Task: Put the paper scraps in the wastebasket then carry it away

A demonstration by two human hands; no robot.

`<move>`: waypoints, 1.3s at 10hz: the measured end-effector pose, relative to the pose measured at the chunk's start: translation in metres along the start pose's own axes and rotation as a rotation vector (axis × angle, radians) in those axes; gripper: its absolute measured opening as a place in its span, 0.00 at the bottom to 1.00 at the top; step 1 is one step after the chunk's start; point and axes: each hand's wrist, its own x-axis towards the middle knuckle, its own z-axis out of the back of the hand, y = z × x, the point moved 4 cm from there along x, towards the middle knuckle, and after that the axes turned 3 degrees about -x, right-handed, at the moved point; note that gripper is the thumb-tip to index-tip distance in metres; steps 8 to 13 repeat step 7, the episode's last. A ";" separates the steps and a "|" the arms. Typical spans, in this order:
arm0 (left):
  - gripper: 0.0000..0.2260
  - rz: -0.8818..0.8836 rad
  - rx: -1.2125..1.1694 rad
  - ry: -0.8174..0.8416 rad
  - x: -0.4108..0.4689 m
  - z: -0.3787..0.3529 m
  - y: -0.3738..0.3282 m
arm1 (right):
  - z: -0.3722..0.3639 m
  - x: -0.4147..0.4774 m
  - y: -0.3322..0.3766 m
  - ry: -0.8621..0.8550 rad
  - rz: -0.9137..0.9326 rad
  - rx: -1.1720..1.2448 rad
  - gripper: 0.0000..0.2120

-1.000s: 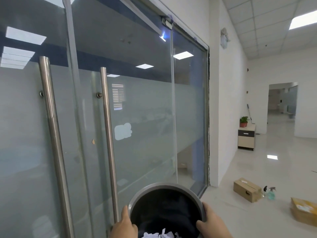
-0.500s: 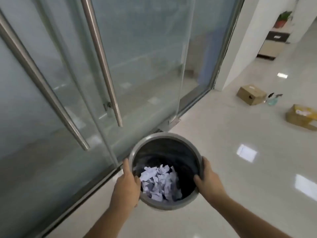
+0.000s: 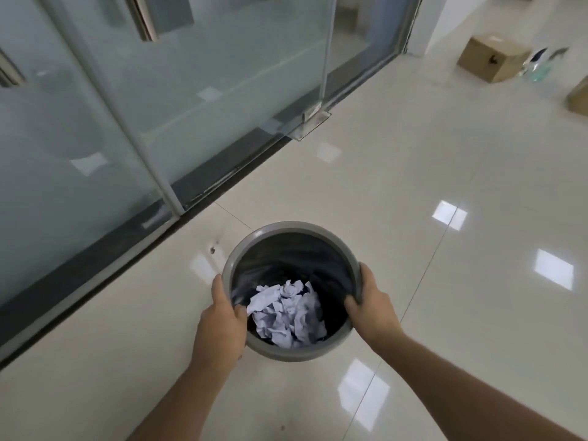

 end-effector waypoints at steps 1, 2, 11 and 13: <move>0.26 -0.034 0.012 -0.008 0.019 -0.028 0.019 | -0.027 0.013 -0.027 -0.016 -0.008 0.028 0.28; 0.26 -0.068 0.009 -0.014 0.029 -0.046 0.031 | -0.041 0.022 -0.043 -0.021 0.000 0.030 0.27; 0.31 -0.044 0.015 0.004 0.045 -0.075 0.061 | -0.061 0.038 -0.058 0.006 0.023 -0.050 0.30; 0.31 -0.044 0.015 0.004 0.045 -0.075 0.061 | -0.061 0.038 -0.058 0.006 0.023 -0.050 0.30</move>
